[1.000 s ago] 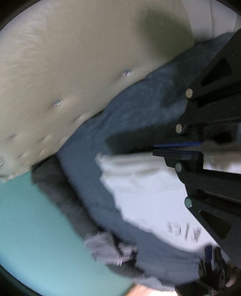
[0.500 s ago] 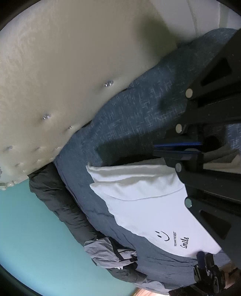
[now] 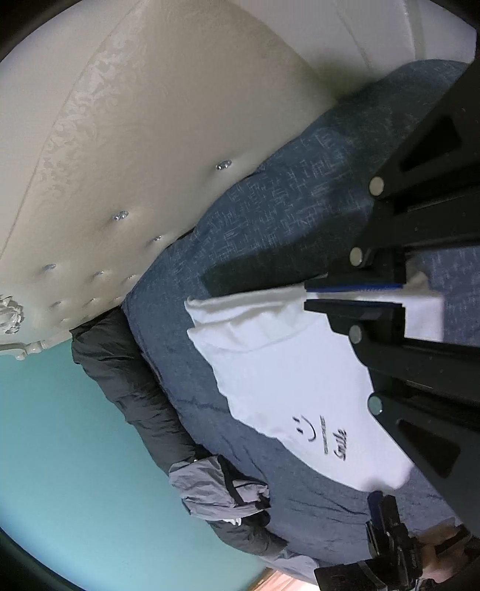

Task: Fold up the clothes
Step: 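Pinch the shirt's folded edge with the right gripper and straighten it on the stack, then open the right gripper and lift it away from the shirt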

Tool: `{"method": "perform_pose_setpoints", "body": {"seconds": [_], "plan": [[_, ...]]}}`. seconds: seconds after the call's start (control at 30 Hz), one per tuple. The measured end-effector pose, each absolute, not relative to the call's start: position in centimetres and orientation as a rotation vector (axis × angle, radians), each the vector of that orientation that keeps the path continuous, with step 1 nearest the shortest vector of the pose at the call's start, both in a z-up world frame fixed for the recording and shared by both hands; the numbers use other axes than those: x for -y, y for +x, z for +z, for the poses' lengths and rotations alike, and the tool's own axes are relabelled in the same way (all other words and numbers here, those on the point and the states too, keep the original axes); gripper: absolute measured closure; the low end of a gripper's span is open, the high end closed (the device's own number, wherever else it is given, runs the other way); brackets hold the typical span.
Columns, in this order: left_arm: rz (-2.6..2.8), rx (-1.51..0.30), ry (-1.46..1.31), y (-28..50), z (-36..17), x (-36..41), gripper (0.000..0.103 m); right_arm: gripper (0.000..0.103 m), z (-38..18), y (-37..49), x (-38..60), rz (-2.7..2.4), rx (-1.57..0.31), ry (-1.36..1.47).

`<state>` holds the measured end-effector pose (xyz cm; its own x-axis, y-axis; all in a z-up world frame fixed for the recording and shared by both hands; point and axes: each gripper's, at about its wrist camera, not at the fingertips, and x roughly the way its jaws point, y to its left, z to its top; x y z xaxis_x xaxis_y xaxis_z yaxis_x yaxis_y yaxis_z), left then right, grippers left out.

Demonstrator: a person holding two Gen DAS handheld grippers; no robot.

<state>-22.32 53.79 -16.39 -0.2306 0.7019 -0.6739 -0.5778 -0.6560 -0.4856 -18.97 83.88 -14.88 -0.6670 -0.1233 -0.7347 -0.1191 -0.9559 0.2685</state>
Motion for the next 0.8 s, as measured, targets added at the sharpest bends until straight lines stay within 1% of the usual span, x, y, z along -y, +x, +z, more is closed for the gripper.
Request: {"method": "perform_pose_setpoints", "body": {"seconds": [0.5,0.57,0.8], "plan": [[2.013,0.157,-1.132,-20.5,-12.7,-51.7,0.079,0.101,-10.9,-15.4,-79.9,-2.894,0.459,1.189],[2.014,0.158,-1.12,-20.2,-12.1,-51.5,0.079,0.1,-10.4,-14.9,-79.4,-2.905,0.459,1.18],[2.031,0.125,-1.084,-19.1,-10.1,-50.7,0.078,0.099,-8.8,-13.8,-77.7,-2.95,0.401,1.171]]}}
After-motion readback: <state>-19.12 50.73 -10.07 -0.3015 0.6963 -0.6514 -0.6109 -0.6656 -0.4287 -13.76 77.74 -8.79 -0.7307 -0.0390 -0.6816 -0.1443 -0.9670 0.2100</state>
